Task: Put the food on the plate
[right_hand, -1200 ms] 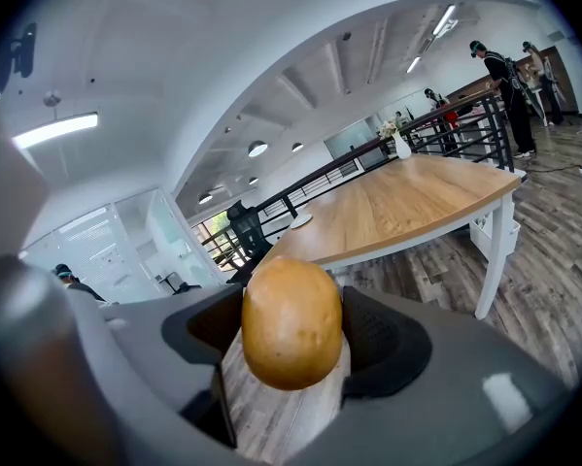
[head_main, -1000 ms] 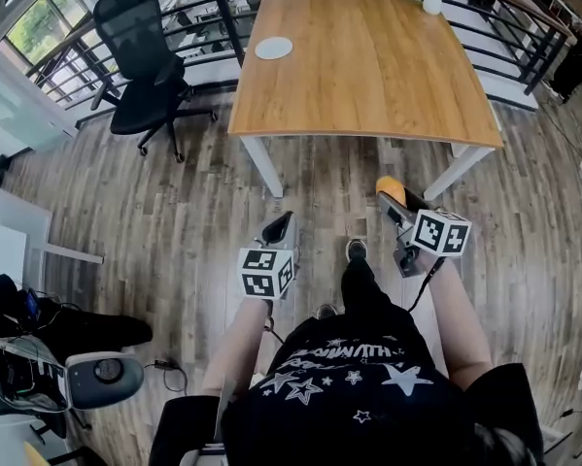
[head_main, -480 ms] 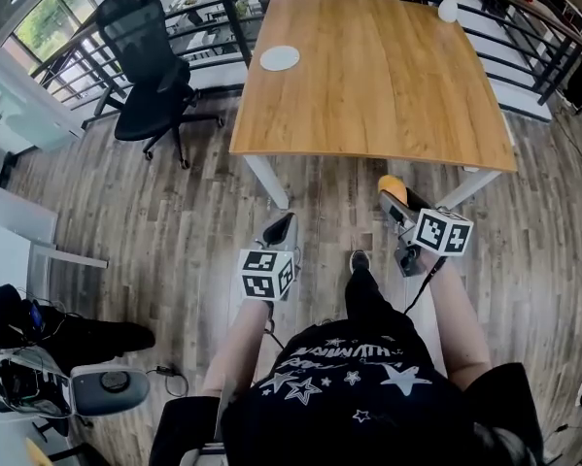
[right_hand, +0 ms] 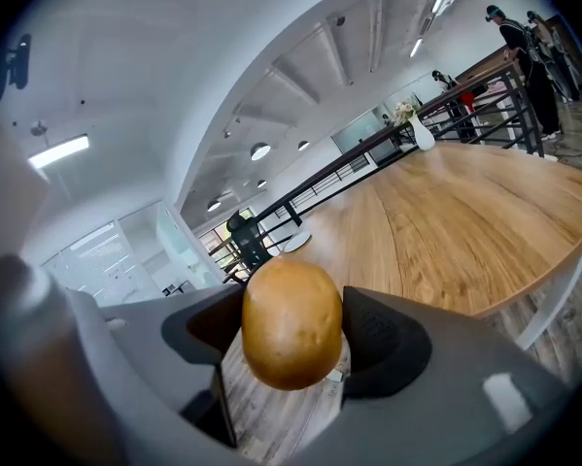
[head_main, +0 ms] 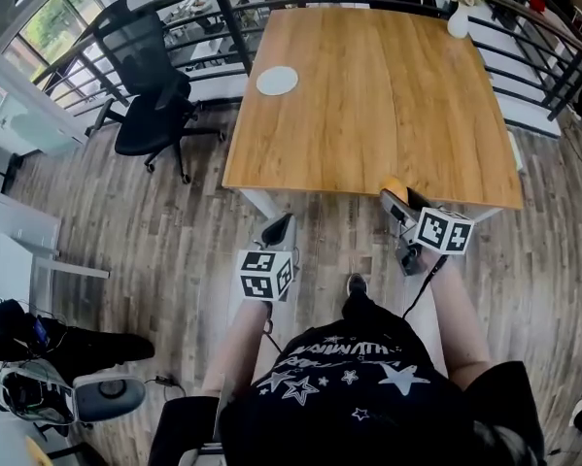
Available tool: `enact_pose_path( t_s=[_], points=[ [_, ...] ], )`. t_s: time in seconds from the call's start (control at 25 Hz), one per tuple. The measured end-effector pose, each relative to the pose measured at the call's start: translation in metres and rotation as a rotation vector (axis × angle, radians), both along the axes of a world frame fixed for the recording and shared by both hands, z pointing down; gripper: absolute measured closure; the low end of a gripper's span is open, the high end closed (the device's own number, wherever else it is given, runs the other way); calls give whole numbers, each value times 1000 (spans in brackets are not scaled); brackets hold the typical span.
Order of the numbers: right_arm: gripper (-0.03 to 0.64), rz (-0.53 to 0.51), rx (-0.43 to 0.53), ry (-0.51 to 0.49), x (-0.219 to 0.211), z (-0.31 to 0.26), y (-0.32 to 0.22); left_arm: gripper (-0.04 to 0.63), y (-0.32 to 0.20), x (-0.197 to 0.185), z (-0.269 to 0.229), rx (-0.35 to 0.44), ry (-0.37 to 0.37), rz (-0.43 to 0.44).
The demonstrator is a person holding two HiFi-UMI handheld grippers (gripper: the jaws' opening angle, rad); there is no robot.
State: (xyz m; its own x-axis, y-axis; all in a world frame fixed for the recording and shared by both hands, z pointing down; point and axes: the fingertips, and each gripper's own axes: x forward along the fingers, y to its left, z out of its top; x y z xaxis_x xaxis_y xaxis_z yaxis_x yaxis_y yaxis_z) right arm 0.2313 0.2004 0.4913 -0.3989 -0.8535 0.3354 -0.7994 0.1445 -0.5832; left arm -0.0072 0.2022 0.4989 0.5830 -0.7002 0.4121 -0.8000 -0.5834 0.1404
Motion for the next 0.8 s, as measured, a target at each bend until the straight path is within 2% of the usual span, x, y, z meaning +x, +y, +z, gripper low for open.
enact_pose_path(
  t_s=[0.32,0.8],
  points=[
    [291,-51,-5,-17,30,-7,-74,594,-55,32,-5,-15,-13,-40],
    [291,-128,4,-43,60,-12,-149,594,-115,63,-11,-8,-17,-131]
  ],
)
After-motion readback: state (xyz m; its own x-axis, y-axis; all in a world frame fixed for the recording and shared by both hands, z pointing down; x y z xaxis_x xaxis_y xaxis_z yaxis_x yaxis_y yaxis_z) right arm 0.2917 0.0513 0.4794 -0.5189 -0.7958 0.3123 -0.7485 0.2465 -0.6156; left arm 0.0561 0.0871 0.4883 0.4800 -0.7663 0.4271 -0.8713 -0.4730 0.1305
